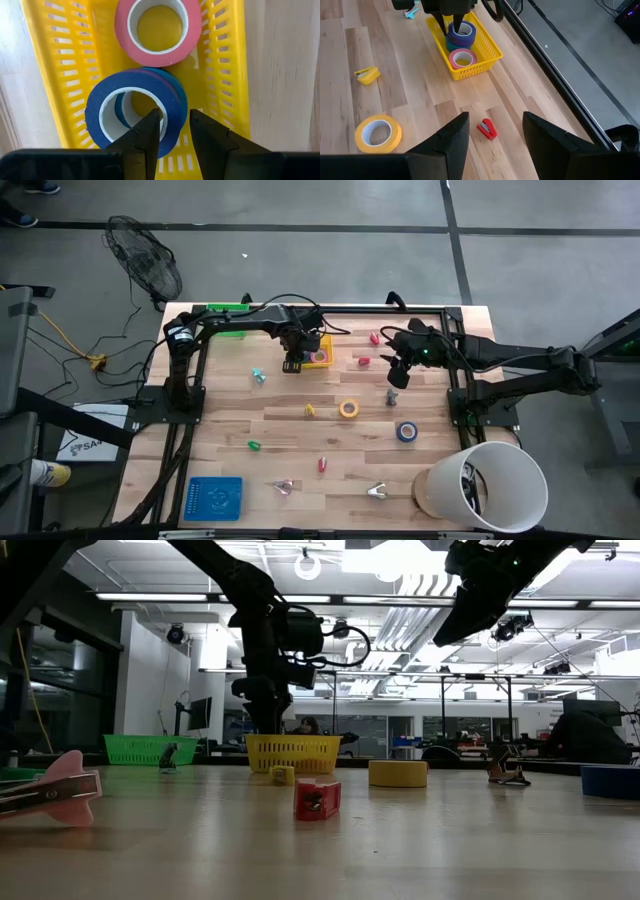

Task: Pick and place Stapler, Stapler remover, tape
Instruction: Put the dark blue tape into the yellow bin

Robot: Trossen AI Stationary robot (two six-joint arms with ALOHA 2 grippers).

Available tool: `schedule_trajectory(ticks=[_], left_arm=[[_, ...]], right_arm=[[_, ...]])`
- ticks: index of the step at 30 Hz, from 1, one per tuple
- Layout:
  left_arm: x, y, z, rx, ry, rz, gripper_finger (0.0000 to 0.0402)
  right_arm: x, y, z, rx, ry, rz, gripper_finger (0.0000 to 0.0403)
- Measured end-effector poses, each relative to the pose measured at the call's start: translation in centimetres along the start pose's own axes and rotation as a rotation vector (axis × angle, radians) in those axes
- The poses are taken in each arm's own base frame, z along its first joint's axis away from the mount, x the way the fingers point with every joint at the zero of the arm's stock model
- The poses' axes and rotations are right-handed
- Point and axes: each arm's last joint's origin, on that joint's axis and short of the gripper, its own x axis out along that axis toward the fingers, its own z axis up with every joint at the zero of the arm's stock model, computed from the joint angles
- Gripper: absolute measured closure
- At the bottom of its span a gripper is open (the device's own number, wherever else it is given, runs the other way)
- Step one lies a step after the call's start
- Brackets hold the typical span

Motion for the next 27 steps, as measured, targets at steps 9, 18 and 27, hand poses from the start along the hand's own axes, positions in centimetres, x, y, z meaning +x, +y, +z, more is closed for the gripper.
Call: schedule_trajectory(ticks=[9, 18, 27], left_arm=[[-1.4, 0.3, 0.3, -0.007, 0.056, 0.041, 0.0288], [-4.4, 0.9, 1.3, -0.008, 0.057, 0.062, 0.0288], [-5.3, 1.2, 1.9, 0.009, 0.027, 0.08, 0.0288]], right_arm=[[0.0, 0.2, 0.0, 0.074, 0.003, 0.051, 0.0227], [-0.7, 0.0, 0.8, 0.322, 0.007, 0.048, 0.0227], [-1.1, -0.1, 2.1, 0.483, 0.105, 0.019, 0.0227]])
